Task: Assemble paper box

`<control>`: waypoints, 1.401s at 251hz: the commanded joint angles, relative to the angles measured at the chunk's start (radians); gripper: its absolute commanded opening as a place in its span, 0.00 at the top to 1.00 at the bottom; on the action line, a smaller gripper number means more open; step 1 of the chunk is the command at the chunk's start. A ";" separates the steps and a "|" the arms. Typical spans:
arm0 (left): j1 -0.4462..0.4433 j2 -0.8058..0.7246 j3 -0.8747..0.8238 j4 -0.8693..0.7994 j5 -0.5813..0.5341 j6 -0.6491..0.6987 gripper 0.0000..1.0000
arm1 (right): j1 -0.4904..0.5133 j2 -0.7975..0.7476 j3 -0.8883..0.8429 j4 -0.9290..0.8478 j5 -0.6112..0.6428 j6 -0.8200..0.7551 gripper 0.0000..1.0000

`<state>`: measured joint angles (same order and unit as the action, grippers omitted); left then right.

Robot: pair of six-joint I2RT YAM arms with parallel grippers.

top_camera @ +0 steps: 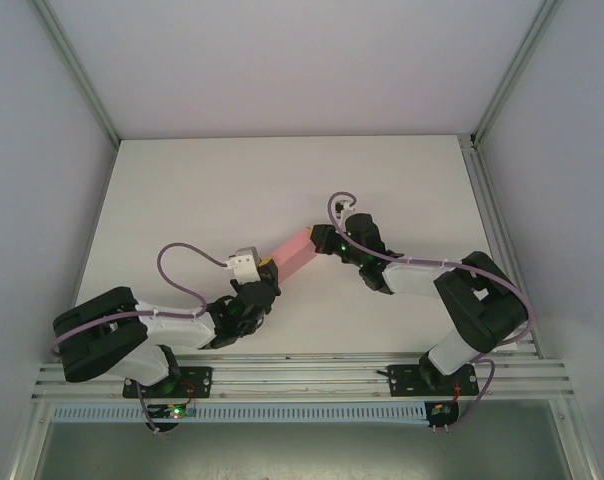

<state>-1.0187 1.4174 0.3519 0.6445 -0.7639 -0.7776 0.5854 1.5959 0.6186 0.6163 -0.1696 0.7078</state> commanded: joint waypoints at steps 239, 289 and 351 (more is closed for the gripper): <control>0.780 -0.303 0.521 -1.201 0.689 0.124 0.00 | -0.020 -0.066 0.607 -0.971 -0.540 -1.342 0.02; 0.854 -0.187 0.539 -1.183 0.687 0.144 0.00 | 0.038 0.023 0.733 -1.277 -0.525 -1.930 0.02; 0.855 -0.173 0.499 -1.132 0.699 0.123 0.00 | 0.133 0.261 0.955 -1.496 -0.308 -2.045 0.02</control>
<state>-0.1738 1.2484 0.8658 -0.4973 -0.0666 -0.6437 0.6811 1.7638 1.4994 -0.7086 -0.5758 -1.1736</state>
